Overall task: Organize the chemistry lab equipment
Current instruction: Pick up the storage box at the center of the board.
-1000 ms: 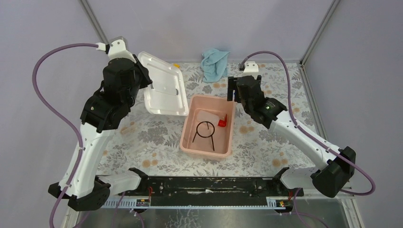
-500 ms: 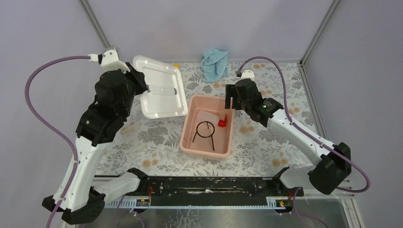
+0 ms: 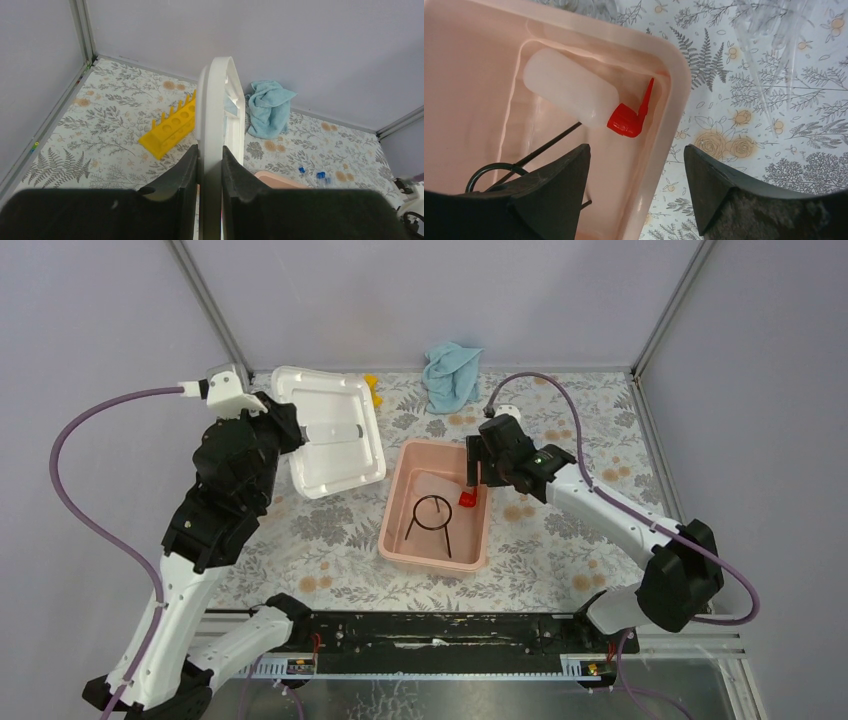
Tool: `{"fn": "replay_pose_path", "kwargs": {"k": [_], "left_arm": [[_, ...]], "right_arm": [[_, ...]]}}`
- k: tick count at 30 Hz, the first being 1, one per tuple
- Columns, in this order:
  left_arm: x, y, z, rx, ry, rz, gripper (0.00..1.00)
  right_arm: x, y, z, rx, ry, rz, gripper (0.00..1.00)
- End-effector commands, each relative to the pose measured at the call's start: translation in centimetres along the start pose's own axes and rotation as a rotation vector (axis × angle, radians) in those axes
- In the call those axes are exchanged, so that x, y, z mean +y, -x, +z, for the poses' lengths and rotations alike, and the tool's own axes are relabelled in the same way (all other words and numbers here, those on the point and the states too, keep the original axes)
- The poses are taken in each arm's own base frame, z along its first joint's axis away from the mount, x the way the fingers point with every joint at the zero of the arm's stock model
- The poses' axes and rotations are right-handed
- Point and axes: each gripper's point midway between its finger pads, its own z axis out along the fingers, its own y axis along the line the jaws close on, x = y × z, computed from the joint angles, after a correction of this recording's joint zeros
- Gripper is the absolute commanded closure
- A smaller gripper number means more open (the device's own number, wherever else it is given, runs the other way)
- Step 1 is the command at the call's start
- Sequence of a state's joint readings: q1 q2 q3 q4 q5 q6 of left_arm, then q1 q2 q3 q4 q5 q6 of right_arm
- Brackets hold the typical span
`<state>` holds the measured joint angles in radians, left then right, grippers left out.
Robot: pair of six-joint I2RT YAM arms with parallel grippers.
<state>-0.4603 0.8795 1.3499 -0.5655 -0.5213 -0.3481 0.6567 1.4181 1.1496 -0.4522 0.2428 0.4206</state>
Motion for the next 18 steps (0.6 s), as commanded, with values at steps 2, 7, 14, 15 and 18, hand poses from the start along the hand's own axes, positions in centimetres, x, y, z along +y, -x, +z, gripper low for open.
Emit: {"fn": "replay_pose_path", "kwargs": {"k": [2,7,14,15,18], "left_arm": [[-0.5,3.2,-0.5,-0.142,-0.032,-0.074,1.00],[-0.2,3.5,-1.0,-0.161,-0.034,-0.080,1.00],[-0.4,3.8,-1.2,-0.169,-0.047,-0.087,1.00],[-0.4,3.9,-1.3,-0.172,-0.048,-0.089,1.00],[-0.2,3.7,-1.3,-0.171,-0.044,-0.085,1.00]], "right_arm": [[1.4,-0.3,0.1,0.038,-0.007,-0.023,0.25],[1.5,-1.6,0.8,0.062,-0.029,-0.033,0.25],[0.8,-4.1,2.2,0.123,-0.059,-0.029,0.32],[0.7,-4.6,2.4,0.135,-0.062,-0.029,0.36],[0.4,-5.3,2.6,0.149,-0.073,-0.026,0.47]]}}
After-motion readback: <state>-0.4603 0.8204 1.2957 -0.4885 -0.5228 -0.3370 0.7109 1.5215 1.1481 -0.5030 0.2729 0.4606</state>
